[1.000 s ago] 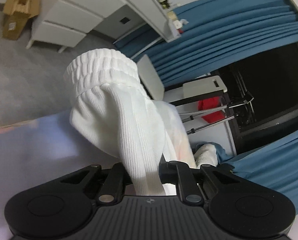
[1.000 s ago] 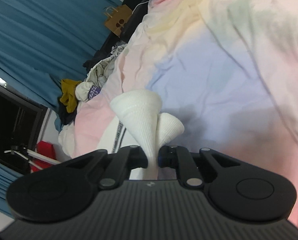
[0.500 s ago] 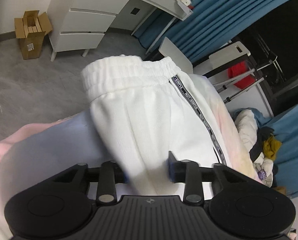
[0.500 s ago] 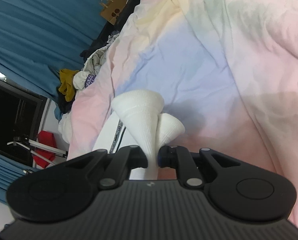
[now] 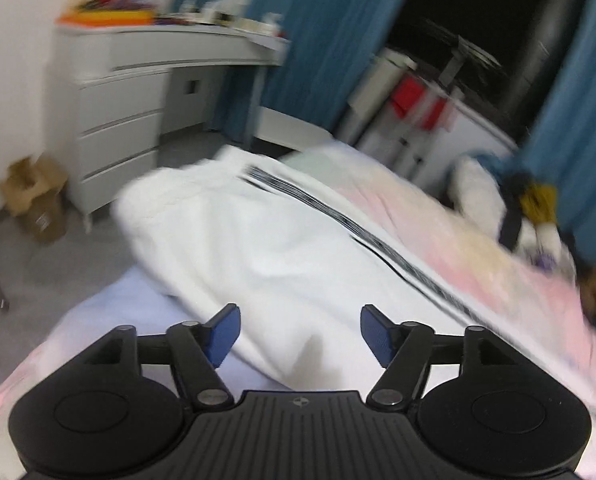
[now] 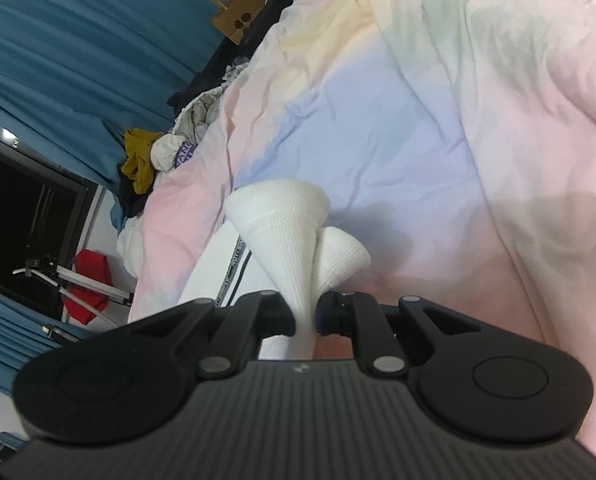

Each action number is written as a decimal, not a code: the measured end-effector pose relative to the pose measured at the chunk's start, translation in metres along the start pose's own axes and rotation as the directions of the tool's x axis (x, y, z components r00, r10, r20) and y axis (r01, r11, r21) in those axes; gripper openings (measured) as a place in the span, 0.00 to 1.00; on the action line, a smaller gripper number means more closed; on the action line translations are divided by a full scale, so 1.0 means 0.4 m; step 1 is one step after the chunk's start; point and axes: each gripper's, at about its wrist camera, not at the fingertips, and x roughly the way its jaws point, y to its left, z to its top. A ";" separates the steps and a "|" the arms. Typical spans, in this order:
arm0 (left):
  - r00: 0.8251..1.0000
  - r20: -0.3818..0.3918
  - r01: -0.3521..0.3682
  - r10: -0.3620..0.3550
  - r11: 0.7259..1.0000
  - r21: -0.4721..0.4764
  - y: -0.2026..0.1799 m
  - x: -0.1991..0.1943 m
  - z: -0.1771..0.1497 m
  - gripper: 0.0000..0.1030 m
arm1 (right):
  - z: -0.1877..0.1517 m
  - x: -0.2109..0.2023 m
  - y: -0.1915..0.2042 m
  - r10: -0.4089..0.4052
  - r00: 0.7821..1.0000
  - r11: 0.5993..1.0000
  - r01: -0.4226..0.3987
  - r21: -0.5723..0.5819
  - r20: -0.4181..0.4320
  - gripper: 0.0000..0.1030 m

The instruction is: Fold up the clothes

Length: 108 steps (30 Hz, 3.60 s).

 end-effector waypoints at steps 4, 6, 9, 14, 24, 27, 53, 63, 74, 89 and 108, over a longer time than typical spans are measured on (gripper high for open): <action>1.000 -0.018 0.026 -0.024 0.994 0.106 -0.113 0.032 -0.031 0.67 | -0.004 -0.006 0.018 -0.005 1.000 0.999 0.006 -0.042 0.020 0.11; 0.999 -0.021 0.037 -0.035 0.988 0.150 -0.166 0.050 -0.045 0.67 | -0.005 -0.008 0.028 -0.008 1.000 0.997 0.010 -0.071 0.028 0.11; 0.999 -0.024 0.051 -0.047 0.974 0.219 -0.233 0.084 -0.068 0.67 | -0.007 -0.007 0.035 -0.014 0.999 0.996 0.017 -0.087 0.036 0.11; 0.998 -0.019 0.061 -0.057 0.935 0.351 -0.323 0.152 -0.115 0.67 | -0.010 -0.004 0.045 -0.022 0.999 0.993 0.028 -0.114 0.049 0.11; 0.997 -0.071 0.062 -0.034 0.900 0.431 -0.314 0.267 -0.197 0.68 | -0.018 0.004 0.060 -0.047 0.996 0.987 0.057 -0.148 0.072 0.11; 0.996 -0.081 0.062 -0.028 0.892 0.447 -0.307 0.288 -0.204 0.69 | -0.018 0.004 0.059 -0.055 0.996 0.987 0.065 -0.145 0.071 0.11; 0.997 -0.075 0.049 -0.012 0.856 0.515 -0.288 0.337 -0.229 0.72 | -0.018 0.010 0.052 -0.069 0.996 0.989 0.076 -0.126 0.060 0.11; 0.997 -0.082 0.049 -0.007 0.851 0.523 -0.297 0.335 -0.220 0.72 | -0.026 0.000 0.072 -0.057 0.994 0.983 0.073 -0.168 0.093 0.11; 0.991 -0.119 0.122 -0.067 0.830 0.544 -0.300 0.326 -0.192 0.73 | -0.036 -0.021 0.105 -0.033 0.989 0.982 0.060 -0.181 0.145 0.11; 0.963 0.090 0.237 -0.254 0.957 0.164 -0.083 0.217 0.066 0.73 | -0.325 -0.218 0.662 0.342 0.921 0.674 -0.102 -0.732 0.186 0.11; 0.952 0.055 0.296 -0.300 0.953 0.065 -0.035 0.229 0.068 0.73 | -1.184 -0.148 0.572 0.183 0.930 -0.121 -0.302 -0.946 -0.320 0.11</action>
